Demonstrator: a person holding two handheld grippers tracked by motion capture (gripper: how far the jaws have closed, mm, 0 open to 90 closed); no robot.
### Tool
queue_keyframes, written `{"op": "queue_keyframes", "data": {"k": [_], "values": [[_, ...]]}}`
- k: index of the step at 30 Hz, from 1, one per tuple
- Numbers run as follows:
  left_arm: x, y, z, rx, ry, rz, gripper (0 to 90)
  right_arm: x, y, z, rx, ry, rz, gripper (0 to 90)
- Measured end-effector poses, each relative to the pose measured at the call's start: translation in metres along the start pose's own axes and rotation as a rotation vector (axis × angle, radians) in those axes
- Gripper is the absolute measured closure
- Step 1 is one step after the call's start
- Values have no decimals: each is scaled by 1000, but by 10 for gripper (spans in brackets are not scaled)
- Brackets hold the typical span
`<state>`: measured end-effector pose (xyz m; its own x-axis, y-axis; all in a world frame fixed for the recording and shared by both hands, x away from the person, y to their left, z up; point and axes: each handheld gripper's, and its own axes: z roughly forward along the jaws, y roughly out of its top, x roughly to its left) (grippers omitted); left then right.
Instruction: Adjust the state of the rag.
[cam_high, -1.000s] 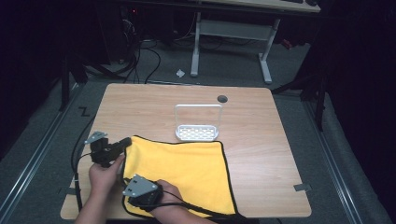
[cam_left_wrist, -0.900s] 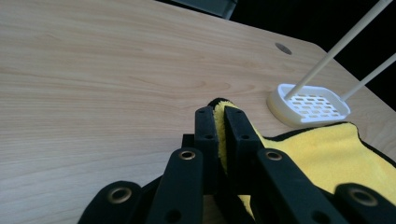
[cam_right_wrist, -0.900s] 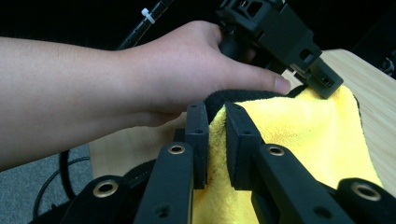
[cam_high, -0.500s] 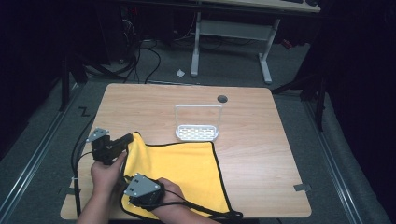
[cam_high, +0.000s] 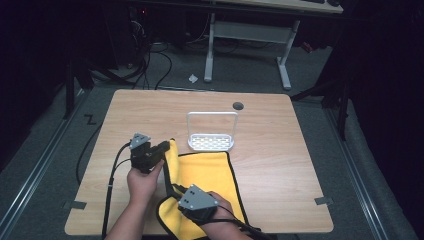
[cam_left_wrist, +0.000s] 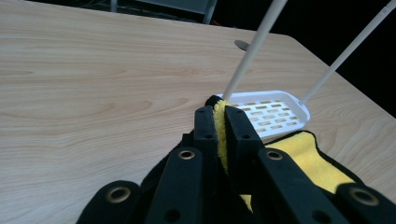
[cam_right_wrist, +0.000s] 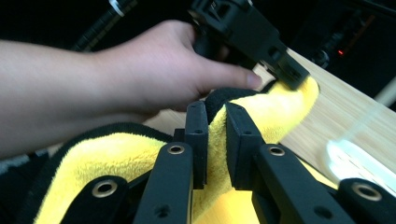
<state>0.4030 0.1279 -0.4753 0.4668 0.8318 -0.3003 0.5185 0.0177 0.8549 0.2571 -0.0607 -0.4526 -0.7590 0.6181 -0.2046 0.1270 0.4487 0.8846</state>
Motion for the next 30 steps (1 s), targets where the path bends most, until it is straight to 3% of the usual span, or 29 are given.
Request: {"op": "queue_keyframes", "data": {"k": [14, 22, 30], "values": [[-56, -4, 55, 110, 19, 56, 839, -42, -56, -43, 91, -79, 79, 809], [-70, -9, 70, 159, 41, 94, 835, -52, -78, -49, 160, -92, 96, 802], [-81, -9, 81, 167, 7, 92, 820, -61, -95, -56, 206, -113, 119, 783]]}}
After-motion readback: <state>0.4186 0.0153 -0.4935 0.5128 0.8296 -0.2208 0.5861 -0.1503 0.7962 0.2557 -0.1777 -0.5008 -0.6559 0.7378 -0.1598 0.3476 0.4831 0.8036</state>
